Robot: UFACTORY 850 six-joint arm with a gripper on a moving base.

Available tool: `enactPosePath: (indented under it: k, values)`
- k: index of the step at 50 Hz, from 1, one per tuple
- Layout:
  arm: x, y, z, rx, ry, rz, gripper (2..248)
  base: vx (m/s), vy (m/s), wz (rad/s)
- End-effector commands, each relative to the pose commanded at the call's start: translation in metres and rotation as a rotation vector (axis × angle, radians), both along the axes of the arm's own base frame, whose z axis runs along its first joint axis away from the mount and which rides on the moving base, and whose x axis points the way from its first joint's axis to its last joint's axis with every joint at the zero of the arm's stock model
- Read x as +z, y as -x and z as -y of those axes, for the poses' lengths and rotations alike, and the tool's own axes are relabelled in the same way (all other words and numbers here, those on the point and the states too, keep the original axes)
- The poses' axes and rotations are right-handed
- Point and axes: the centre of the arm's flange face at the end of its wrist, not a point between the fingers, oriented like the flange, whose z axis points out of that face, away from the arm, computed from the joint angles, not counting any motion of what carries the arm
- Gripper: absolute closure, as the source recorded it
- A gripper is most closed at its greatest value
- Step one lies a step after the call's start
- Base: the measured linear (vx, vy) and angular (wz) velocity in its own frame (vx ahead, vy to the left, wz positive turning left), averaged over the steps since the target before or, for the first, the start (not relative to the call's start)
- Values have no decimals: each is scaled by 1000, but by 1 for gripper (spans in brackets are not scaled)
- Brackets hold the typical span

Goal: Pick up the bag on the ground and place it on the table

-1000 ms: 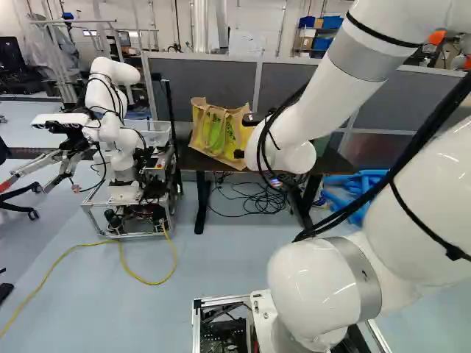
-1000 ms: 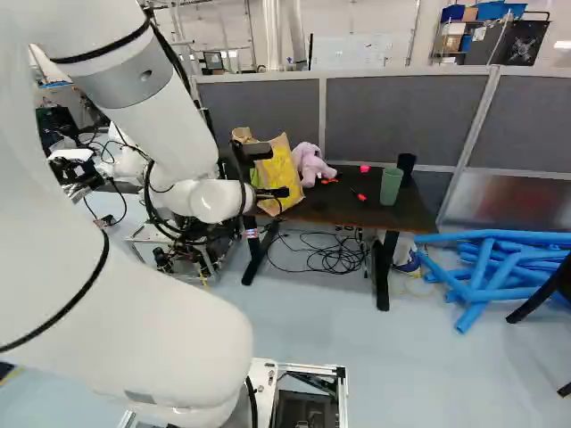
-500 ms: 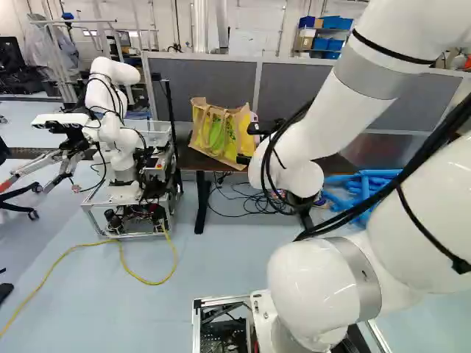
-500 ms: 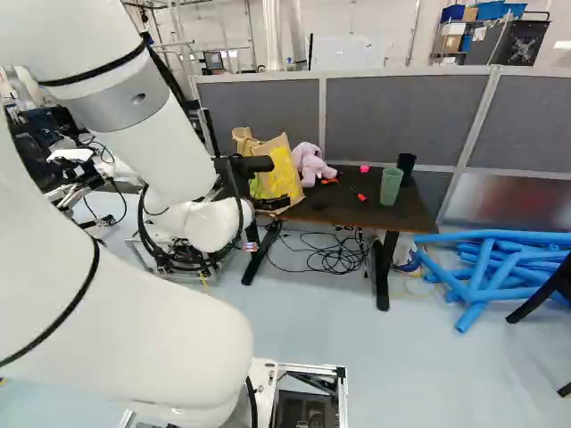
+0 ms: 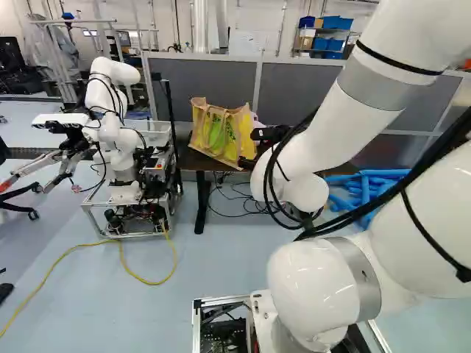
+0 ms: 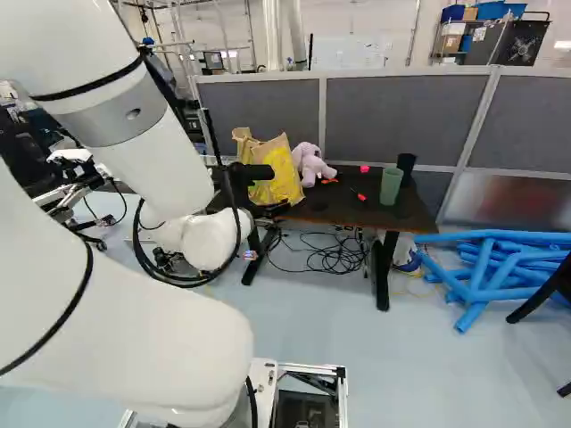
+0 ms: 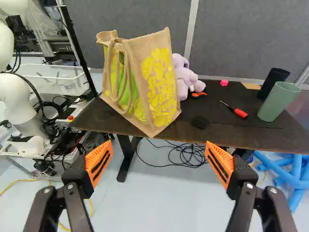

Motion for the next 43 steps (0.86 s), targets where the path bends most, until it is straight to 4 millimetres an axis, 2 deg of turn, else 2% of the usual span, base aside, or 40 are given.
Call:
enactPosePath:
  k: [43]
  values:
    - [-2, 4, 0, -2, -3, 9, 3, 0, 0, 0]
